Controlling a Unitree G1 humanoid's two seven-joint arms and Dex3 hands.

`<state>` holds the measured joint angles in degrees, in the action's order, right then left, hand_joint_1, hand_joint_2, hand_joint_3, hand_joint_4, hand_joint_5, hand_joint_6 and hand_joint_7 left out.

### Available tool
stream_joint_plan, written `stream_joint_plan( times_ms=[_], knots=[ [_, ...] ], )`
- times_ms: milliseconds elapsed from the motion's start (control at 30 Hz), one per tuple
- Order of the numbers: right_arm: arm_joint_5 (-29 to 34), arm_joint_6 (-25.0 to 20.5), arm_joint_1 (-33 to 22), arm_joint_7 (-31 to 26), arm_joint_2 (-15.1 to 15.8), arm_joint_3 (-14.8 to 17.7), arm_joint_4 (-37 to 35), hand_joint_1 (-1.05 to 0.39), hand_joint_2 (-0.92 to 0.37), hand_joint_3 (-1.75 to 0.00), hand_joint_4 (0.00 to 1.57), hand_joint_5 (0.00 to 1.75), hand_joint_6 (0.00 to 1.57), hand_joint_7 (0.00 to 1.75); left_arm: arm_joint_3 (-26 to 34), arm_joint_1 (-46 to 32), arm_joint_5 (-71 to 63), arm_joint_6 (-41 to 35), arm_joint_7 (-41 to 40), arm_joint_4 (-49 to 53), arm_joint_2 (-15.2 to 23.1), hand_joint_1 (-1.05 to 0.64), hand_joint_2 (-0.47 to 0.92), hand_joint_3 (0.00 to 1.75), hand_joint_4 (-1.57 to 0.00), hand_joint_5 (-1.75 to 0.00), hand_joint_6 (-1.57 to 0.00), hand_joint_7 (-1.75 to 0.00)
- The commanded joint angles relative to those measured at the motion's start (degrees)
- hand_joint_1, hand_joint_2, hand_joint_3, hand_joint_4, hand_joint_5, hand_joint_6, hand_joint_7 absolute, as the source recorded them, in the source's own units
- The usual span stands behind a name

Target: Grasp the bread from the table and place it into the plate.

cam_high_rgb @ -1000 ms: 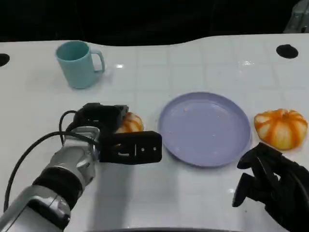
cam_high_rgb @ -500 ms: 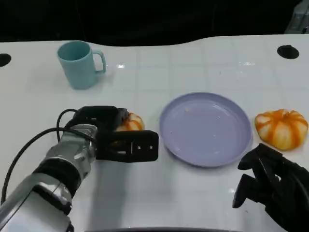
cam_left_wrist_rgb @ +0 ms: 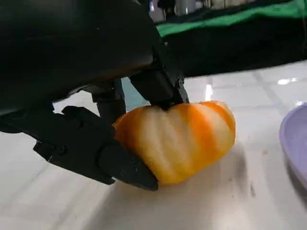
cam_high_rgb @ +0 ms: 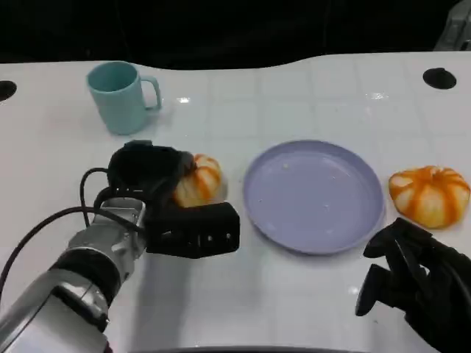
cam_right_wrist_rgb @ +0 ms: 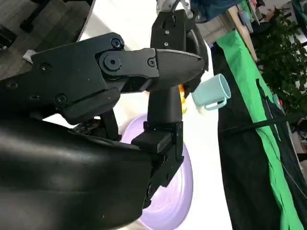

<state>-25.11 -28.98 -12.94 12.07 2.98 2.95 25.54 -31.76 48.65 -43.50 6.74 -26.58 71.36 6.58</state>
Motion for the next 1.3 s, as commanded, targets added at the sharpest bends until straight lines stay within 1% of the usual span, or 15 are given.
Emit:
stream_joint_plan(
  times_ms=[33, 100, 200, 433, 533, 667, 700, 733, 767, 833, 1033, 1100, 1167, 1200, 1300],
  knots=[
    [-0.4, -0.2, 0.3, -0.2, 0.8, 0.6, 0.0, -0.45, -0.92, -0.37, 0.65, 1.75, 0.51, 1.61, 2.9, -0.2, 3.2, 1.3, -2.2, -0.8, 1.5, -0.16, 0.92, 0.21, -0.87, -1.75, -0.57, -1.72],
    [-0.3, -0.3, 0.3, -0.3, 0.8, 0.5, 0.1, -0.45, -0.92, -0.37, 0.65, 1.75, 0.51, 1.61, 4.9, -0.1, 5.2, 1.8, -1.3, -1.4, 1.5, -0.15, 0.92, 0.24, -0.87, -1.75, -0.57, -1.74],
    [0.0, -0.3, 0.2, -0.4, 0.9, 0.3, 0.3, -0.45, -0.92, -0.38, 0.65, 1.75, 0.51, 1.61, 7.0, 0.3, 7.9, 2.1, 1.1, -2.6, 1.6, -0.16, 0.78, 0.58, -0.88, -1.75, -0.58, -1.75],
    [-0.1, -0.1, 0.2, 0.0, 1.1, 0.3, 0.0, -0.44, -0.92, -0.40, 0.65, 1.75, 0.49, 1.62, 7.4, 0.7, 8.7, 2.9, 2.6, -4.7, 1.8, -0.17, 0.70, 0.76, -0.89, -1.75, -0.61, -1.75],
    [-0.2, 0.5, 0.0, 0.1, 0.8, 0.3, -0.2, -0.44, -0.92, -0.39, 0.65, 1.75, 0.49, 1.62, 5.8, 3.0, 7.6, 6.2, 4.2, -7.5, 0.8, -0.19, 0.59, 0.89, -0.90, -1.75, -0.62, -1.75],
    [-0.4, -0.5, -0.1, -0.6, 0.6, 0.2, 0.5, -0.44, -0.92, -0.39, 0.65, 1.75, 0.49, 1.62, 4.9, 4.8, 7.6, 7.3, 7.3, -8.7, -0.6, -0.20, 0.54, 0.91, -0.90, -1.75, -0.63, -1.75],
    [-0.4, -0.7, -0.2, -0.8, 0.6, 0.1, 0.7, -0.44, -0.92, -0.39, 0.64, 1.75, 0.48, 1.62, 4.7, 5.3, 7.7, 7.5, 8.3, -8.9, -1.0, -0.21, 0.55, 0.87, -0.90, -1.75, -0.68, -1.53],
    [-0.3, -0.5, -0.2, -0.7, 0.7, 0.0, 0.7, -0.44, -0.92, -0.39, 0.64, 1.75, 0.48, 1.62, 4.7, 5.9, 8.1, 7.4, 9.7, -9.2, -1.6, -0.21, 0.55, 0.85, -0.91, -1.75, -0.71, -1.45],
    [-0.2, -0.5, -0.2, -0.8, 0.7, -0.1, 0.7, -0.44, -0.92, -0.39, 0.64, 1.75, 0.48, 1.62, 4.8, 6.2, 8.4, 7.4, 10.8, -9.3, -2.1, -0.21, 0.55, 0.86, -0.91, -1.75, -0.68, -1.62],
    [-0.2, -0.6, -0.2, -0.9, 0.7, -0.1, 0.8, -0.44, -0.92, -0.38, 0.64, 1.75, 0.48, 1.63, 4.9, 6.6, 8.6, 7.2, 12.0, -9.8, -2.7, -0.20, 0.54, 0.87, -0.91, -1.75, -0.69, -1.72],
    [-0.1, -0.8, -0.1, -1.3, 0.6, -0.4, 0.9, -0.44, -0.92, -0.39, 0.64, 1.75, 0.48, 1.63, 4.5, 8.7, 8.8, 6.3, 17.2, -10.2, -6.1, -0.20, 0.52, 0.98, -0.92, -1.75, -0.72, -1.75],
    [-0.1, -1.0, -0.1, -1.5, 0.6, -0.4, 1.0, -0.44, -0.92, -0.39, 0.64, 1.75, 0.48, 1.64, 4.0, 9.5, 8.4, 5.7, 19.0, -9.9, -6.9, -0.22, 0.54, 0.96, -0.90, -1.75, -0.70, -1.66],
    [0.0, -0.8, -0.1, -1.5, 0.6, -0.6, 1.0, -0.44, -0.92, -0.39, 0.64, 1.75, 0.48, 1.64, 3.5, 9.9, 8.0, 5.6, 19.9, -9.7, -7.6, -0.23, 0.58, 0.90, -0.88, -1.75, -0.75, -1.43],
    [0.0, -0.7, -0.1, -1.5, 0.6, -0.6, 1.0, -0.43, -0.92, -0.39, 0.64, 1.75, 0.48, 1.64, 3.0, 10.1, 7.6, 5.7, 19.9, -9.3, -8.1, -0.23, 0.59, 0.88, -0.87, -1.75, -0.82, -1.20],
    [0.1, -0.8, -0.1, -1.8, 0.5, -0.8, 1.2, -0.43, -0.92, -0.40, 0.64, 1.75, 0.48, 1.63, 1.6, 10.6, 6.5, 5.6, 19.9, -8.0, -9.3, -0.24, 0.61, 0.84, -0.86, -1.75, -0.91, -0.94]
  ],
)
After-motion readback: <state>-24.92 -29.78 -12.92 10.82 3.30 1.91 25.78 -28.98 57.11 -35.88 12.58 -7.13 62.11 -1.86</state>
